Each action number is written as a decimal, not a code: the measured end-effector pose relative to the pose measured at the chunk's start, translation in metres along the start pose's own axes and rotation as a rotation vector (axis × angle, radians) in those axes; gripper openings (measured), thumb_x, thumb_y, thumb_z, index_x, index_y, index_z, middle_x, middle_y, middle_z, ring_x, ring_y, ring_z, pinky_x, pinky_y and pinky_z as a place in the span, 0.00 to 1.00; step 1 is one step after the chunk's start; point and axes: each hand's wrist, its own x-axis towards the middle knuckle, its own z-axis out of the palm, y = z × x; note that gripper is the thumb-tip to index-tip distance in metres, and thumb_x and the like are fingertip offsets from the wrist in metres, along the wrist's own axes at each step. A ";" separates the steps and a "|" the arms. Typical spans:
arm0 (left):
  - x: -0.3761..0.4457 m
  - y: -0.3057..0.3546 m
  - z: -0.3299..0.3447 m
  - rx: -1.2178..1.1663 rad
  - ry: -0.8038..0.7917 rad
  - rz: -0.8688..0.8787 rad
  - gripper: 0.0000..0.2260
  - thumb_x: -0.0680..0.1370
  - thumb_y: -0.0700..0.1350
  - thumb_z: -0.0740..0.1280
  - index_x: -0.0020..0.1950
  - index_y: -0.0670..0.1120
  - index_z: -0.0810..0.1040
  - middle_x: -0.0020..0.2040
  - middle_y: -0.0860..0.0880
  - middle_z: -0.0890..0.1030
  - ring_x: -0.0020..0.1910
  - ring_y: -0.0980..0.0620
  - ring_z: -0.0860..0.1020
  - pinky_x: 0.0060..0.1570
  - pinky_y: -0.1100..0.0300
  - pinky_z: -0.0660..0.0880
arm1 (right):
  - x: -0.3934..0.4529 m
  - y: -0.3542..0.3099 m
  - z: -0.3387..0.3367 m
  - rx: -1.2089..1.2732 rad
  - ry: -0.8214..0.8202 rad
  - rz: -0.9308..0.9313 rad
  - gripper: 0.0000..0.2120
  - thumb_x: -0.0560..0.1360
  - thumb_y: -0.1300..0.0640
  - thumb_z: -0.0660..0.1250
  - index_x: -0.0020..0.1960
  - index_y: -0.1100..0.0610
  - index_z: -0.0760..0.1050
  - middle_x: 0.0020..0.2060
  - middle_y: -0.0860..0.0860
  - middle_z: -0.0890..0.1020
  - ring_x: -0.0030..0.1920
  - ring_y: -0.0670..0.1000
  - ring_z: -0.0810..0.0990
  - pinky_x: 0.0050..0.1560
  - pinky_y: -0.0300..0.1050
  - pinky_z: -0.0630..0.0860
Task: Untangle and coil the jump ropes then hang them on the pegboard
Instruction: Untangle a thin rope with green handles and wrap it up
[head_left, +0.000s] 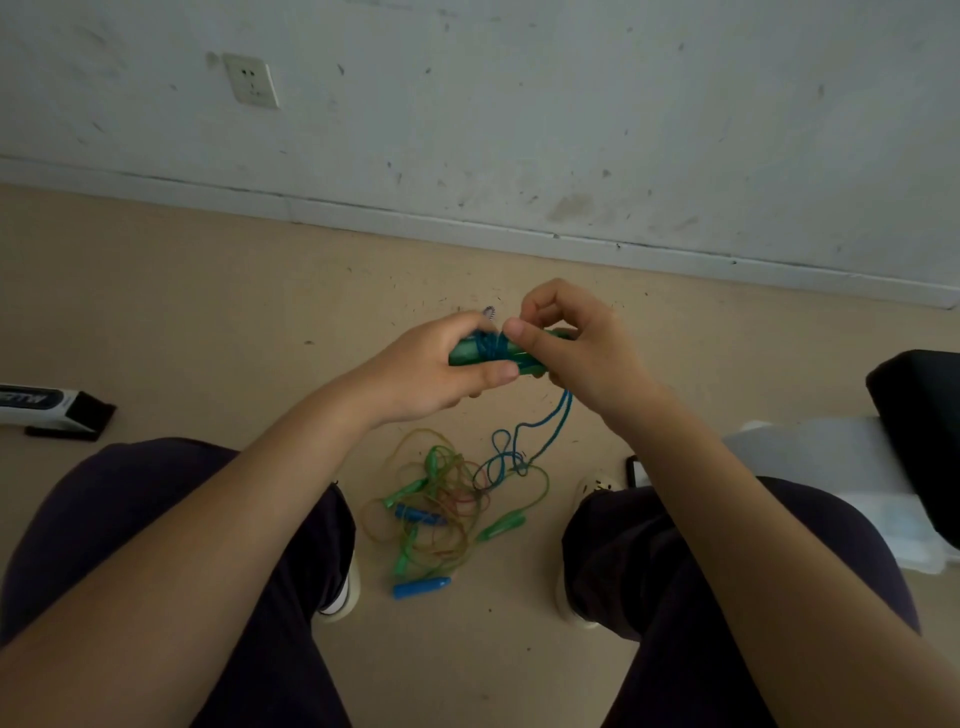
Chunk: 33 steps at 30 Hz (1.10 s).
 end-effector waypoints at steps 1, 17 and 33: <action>0.000 0.000 0.000 0.014 -0.001 0.001 0.13 0.78 0.51 0.71 0.60 0.49 0.75 0.37 0.52 0.79 0.26 0.64 0.74 0.27 0.70 0.69 | -0.001 0.001 0.000 0.009 -0.010 0.020 0.05 0.75 0.53 0.72 0.44 0.52 0.77 0.37 0.49 0.79 0.31 0.45 0.77 0.30 0.36 0.72; 0.000 0.000 0.005 -0.341 0.116 0.113 0.13 0.82 0.43 0.66 0.63 0.58 0.76 0.36 0.52 0.77 0.25 0.55 0.70 0.25 0.65 0.67 | 0.000 -0.002 0.002 0.662 -0.308 0.178 0.08 0.77 0.55 0.65 0.49 0.58 0.80 0.37 0.55 0.81 0.36 0.48 0.78 0.36 0.38 0.71; 0.003 0.001 0.007 -0.516 0.093 -0.006 0.06 0.79 0.53 0.67 0.56 0.59 0.77 0.32 0.50 0.75 0.24 0.56 0.65 0.24 0.65 0.62 | -0.001 -0.003 0.011 0.354 -0.113 0.148 0.15 0.82 0.52 0.61 0.53 0.65 0.76 0.40 0.62 0.74 0.33 0.53 0.72 0.33 0.42 0.66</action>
